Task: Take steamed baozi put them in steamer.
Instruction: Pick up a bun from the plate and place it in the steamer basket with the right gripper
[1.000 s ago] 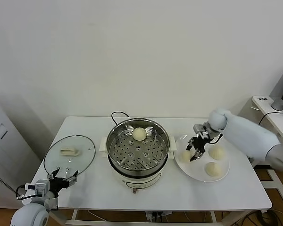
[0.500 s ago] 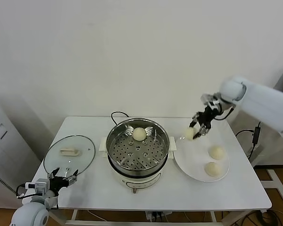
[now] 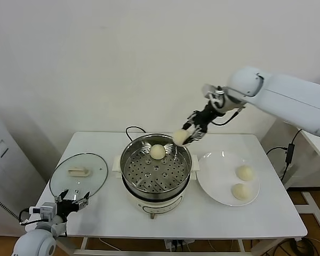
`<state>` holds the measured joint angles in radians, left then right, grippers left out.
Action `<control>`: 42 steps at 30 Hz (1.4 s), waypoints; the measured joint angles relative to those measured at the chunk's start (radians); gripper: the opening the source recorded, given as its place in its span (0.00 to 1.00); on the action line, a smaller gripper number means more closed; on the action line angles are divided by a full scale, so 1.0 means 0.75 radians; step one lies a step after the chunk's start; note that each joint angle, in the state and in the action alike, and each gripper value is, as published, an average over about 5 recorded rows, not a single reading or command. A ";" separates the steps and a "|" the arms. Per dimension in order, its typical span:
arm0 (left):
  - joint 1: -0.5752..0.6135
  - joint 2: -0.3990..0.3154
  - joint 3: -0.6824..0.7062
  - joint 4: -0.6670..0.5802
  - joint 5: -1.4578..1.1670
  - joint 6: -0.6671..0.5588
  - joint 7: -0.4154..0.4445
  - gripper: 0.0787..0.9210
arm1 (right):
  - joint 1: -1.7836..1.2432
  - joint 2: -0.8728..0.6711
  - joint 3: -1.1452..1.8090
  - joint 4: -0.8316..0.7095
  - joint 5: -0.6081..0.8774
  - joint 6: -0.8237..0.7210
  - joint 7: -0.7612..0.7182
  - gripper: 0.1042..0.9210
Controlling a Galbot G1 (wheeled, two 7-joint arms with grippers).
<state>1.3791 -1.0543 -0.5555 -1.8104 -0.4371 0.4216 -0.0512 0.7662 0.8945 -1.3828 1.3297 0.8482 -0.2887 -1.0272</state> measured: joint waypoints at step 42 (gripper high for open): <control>0.009 -0.009 -0.017 0.015 -0.001 -0.009 -0.001 0.88 | -0.375 0.449 0.055 -0.123 0.051 -0.328 0.478 0.62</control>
<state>1.3859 -1.0608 -0.5681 -1.7992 -0.4379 0.4149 -0.0517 0.4847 1.2315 -1.3416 1.2373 0.8868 -0.5347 -0.6685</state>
